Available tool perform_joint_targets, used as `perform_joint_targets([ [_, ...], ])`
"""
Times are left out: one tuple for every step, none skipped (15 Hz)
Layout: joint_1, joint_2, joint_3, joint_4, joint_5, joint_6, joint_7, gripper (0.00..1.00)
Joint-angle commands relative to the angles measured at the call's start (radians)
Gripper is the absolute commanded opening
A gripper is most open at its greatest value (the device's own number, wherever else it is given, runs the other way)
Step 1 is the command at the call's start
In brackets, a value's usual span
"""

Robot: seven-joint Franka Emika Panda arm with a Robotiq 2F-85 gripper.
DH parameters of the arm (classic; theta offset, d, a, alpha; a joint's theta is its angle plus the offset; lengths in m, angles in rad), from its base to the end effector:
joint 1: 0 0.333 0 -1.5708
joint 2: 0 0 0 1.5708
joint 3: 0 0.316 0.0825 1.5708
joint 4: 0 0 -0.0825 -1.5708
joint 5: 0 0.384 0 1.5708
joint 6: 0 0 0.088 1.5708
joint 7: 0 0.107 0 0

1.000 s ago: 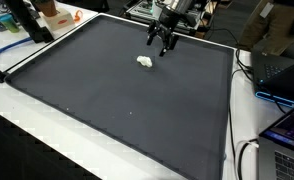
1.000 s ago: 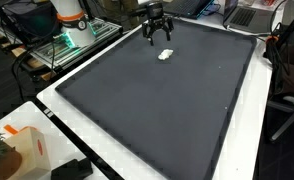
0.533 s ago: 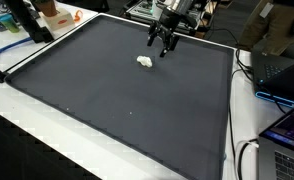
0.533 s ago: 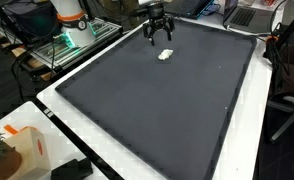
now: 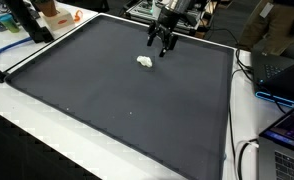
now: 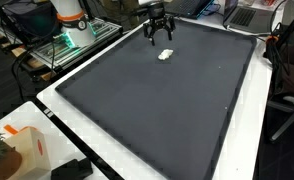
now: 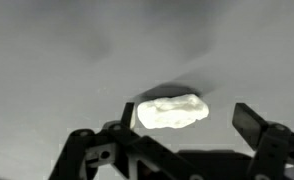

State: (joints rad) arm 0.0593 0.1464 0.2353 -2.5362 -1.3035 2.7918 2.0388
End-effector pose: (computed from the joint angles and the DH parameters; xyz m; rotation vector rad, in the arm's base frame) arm 0.4085 0.1733 0.2174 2.8779 -0.7789 0.7032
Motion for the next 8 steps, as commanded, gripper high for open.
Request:
perform_joint_targets([
  [-0.045, -0.022, -0.005, -0.033, 0.130, 0.082, -0.155, 1.00],
  [-0.058, -0.024, -0.002, -0.039, 0.181, 0.096, -0.213, 1.00],
  [-0.071, -0.026, 0.003, -0.045, 0.234, 0.109, -0.272, 1.00],
  [-0.083, -0.031, 0.011, -0.051, 0.300, 0.103, -0.335, 1.00],
  [-0.033, -0.040, -0.039, -0.060, 0.384, 0.105, -0.412, 1.00],
  [-0.033, -0.052, -0.039, -0.068, 0.464, 0.102, -0.486, 1.00],
  [-0.026, -0.063, -0.039, -0.073, 0.551, 0.092, -0.563, 1.00],
  [-0.021, -0.075, -0.038, -0.080, 0.632, 0.089, -0.638, 1.00],
])
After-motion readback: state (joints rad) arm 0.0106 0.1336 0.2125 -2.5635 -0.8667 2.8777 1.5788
